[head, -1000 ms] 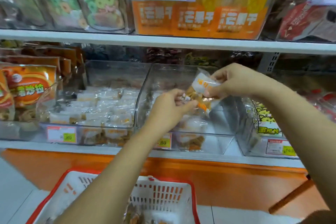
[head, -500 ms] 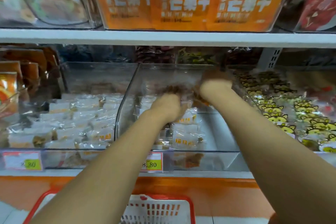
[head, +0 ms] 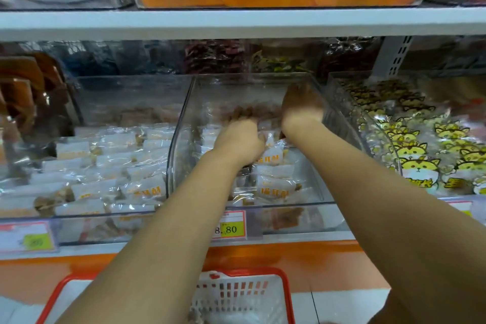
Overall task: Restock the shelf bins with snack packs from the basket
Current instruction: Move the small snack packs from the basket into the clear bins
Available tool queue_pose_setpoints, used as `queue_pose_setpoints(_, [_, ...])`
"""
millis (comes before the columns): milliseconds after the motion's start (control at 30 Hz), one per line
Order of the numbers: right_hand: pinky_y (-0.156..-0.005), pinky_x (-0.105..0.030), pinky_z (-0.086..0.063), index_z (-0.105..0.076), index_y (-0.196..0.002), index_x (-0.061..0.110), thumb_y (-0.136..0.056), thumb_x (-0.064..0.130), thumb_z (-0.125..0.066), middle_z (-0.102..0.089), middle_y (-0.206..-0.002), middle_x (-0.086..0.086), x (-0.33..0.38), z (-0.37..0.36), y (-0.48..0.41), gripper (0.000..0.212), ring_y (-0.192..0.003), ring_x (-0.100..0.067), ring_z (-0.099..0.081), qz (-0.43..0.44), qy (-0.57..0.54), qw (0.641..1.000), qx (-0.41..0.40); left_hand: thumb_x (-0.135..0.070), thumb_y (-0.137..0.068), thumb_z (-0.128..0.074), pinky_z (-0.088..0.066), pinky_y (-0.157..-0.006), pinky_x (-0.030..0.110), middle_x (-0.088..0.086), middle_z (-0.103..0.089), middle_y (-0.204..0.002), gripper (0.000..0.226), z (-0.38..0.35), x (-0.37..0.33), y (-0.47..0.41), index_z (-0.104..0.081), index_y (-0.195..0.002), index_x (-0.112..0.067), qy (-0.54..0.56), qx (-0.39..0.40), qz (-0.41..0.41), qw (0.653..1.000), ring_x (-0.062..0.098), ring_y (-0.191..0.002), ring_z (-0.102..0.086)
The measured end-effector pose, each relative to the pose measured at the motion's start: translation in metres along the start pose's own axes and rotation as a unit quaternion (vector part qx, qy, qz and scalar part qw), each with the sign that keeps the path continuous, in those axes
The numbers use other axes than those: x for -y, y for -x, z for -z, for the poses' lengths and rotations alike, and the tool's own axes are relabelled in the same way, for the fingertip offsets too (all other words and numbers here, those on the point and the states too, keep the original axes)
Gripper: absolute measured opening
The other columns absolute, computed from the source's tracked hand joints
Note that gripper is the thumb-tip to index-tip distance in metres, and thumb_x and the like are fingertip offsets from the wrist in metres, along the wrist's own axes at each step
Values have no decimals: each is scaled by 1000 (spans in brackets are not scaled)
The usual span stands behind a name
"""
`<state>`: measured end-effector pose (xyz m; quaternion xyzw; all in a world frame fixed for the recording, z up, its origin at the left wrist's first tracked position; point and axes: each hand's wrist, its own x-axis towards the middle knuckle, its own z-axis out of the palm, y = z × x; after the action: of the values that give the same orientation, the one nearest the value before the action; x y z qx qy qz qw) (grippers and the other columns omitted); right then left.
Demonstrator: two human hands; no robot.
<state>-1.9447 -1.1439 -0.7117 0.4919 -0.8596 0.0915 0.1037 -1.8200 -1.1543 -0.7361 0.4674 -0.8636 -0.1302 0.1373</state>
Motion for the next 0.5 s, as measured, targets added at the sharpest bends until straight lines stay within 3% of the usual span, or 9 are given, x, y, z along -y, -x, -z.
queue_pose_setpoints(133, [-85,-31,-49,-64,-110,5,-90,12,-56,-64,-116,-13,-5,7,4,22,-109,-28,-61,12,-1,991,135,-29,-95,-50,-34,-106,35,16,-46,-139,44,0,0,1,-48,-134,-8,6,2,0,1000,32,-132,-37])
queue_pose_setpoints(200, [-81,-32,-50,-64,-84,4,-95,13,-51,-69,-102,-12,-5,12,7,19,-90,-25,-65,37,15,957,288,-29,-95,-51,-36,-102,35,17,-50,-134,41,0,-1,1,-51,-130,-8,9,3,8,1000,32,-128,-41])
queue_pose_setpoints(233, [-82,-32,-50,-62,-80,2,-98,9,-47,-69,-102,-13,-6,13,9,24,-85,-25,-64,32,17,937,348,-29,-94,-51,-37,-101,35,17,-51,-133,40,1,-1,1,-52,-128,-8,9,4,11,1000,32,-126,-42])
queue_pose_setpoints(267, [-82,-34,-51,-63,-89,-3,-98,5,-45,-67,-105,-16,-6,14,11,21,-86,-27,-62,30,-2,925,379,-29,-94,-51,-37,-101,35,17,-51,-132,40,2,-1,2,-52,-128,-8,9,3,12,1000,32,-125,-43])
queue_pose_setpoints(300, [-79,-36,-52,-60,-106,-7,-97,2,-45,-64,-109,-19,-8,14,13,20,-87,-29,-61,26,-51,925,375,-29,-94,-52,-38,-101,36,17,-51,-132,40,2,-2,2,-52,-128,-8,10,3,12,1000,33,-125,-43])
queue_pose_setpoints(367, [-75,-37,-50,-49,-128,-5,-94,2,-49,-57,-123,-23,-6,15,16,35,-86,-29,-58,13,-116,936,333,-30,-94,-52,-39,-100,36,17,-50,-133,41,2,-1,2,-52,-130,-8,12,1,11,1000,33,-124,-45])
queue_pose_setpoints(500, [-100,-35,-41,-48,-134,4,-98,17,-41,-49,-138,-17,-1,5,10,39,-123,-30,-49,50,-26,968,245,-30,-95,-51,-40,-101,37,17,-50,-133,41,1,0,0,-52,-129,-9,12,-1,11,1000,33,-124,-45])
